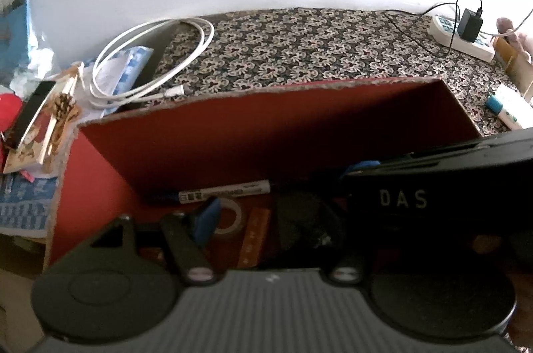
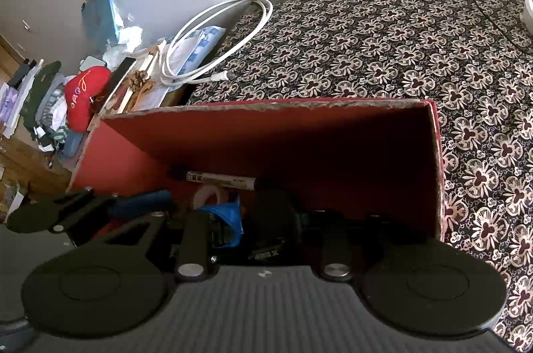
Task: Organize rigid objects
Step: 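Lower the black case into the red box with the right gripper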
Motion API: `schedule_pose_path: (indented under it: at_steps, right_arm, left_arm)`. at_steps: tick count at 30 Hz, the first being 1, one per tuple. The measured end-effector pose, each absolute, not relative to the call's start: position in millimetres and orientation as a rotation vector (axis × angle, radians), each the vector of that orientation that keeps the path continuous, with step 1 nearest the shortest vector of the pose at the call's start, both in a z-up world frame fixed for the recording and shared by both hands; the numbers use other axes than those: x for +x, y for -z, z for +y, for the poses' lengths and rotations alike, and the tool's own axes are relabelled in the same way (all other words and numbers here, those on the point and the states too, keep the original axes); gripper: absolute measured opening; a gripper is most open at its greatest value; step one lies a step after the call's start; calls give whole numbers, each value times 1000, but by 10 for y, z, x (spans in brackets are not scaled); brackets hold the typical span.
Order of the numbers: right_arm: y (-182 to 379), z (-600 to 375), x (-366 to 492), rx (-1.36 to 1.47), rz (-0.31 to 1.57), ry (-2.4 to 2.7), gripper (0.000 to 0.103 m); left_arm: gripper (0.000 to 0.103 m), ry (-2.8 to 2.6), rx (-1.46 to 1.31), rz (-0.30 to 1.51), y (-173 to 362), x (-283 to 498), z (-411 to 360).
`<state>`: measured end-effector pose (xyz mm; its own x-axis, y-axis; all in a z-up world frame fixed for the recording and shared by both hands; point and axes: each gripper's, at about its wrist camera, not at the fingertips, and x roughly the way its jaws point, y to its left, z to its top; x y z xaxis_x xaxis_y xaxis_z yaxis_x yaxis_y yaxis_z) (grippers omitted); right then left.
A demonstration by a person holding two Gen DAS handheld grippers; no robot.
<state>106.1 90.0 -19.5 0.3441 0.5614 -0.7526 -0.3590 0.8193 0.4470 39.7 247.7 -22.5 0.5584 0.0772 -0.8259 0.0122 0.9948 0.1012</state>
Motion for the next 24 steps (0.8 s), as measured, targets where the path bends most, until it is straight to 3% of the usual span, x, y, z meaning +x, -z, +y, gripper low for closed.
schedule_pose_path:
  at_steps: [24]
  right_arm:
    - [179, 935, 1045, 144, 1017, -540, 14]
  left_arm:
    - [67, -117, 142, 953, 235, 372, 2426]
